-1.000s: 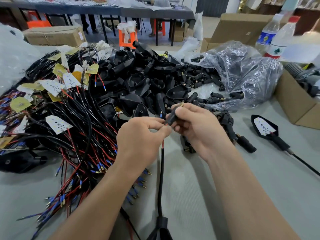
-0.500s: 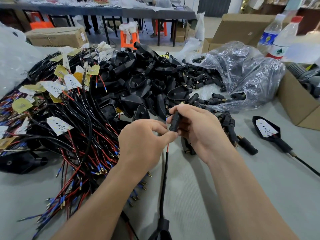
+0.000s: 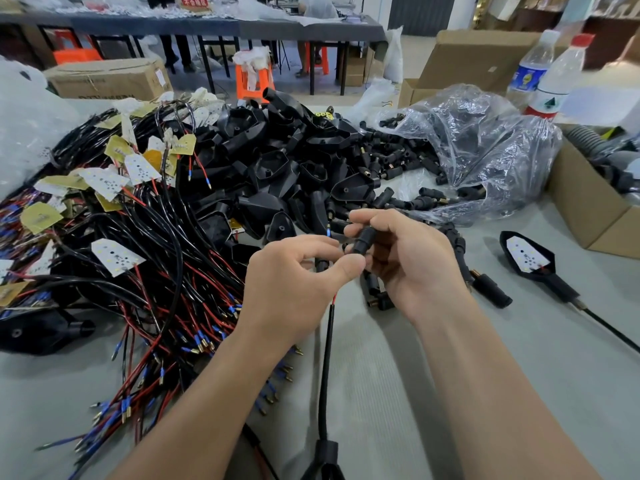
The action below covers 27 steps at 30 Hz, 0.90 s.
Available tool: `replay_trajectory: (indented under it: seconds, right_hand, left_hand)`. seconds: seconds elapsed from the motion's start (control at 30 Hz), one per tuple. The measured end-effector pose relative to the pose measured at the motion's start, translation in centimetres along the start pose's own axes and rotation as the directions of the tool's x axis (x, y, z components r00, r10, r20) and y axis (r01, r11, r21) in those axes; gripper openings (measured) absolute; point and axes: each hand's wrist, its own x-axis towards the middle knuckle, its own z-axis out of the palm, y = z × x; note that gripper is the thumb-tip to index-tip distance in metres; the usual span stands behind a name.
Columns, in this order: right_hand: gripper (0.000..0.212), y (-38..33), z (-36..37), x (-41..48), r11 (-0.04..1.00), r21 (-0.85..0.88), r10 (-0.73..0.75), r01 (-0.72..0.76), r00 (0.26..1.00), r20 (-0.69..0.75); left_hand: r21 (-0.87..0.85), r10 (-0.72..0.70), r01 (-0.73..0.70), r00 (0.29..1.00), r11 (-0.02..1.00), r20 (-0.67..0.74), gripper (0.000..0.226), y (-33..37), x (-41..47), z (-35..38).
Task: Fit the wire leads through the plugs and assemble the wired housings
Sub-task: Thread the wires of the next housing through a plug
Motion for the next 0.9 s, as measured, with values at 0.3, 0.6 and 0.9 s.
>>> replay_trajectory:
  seconds: [0.3,0.6,0.9]
  right_hand:
    - [0.019,0.0,-0.7,0.7,0.98,0.179,-0.073,0.086,0.994,-0.082]
    - [0.031,0.8,0.1,0.3,0.976,-0.216,-0.01,0.031,0.995,0.1]
    - [0.043,0.8,-0.1,0.6,0.99,-0.107,-0.072,0.09,0.985,0.154]
  left_hand:
    - [0.077,-0.006,0.0,0.997,0.997,0.082,0.008,-0.6,-0.3,0.4]
    - [0.171,-0.007,0.007,1.0,0.985,-0.002,0.012,-0.4,-0.3,0.2]
    - [-0.405,-0.362,0.342,0.932,0.848,0.029,0.021,0.1,0.6,0.1]
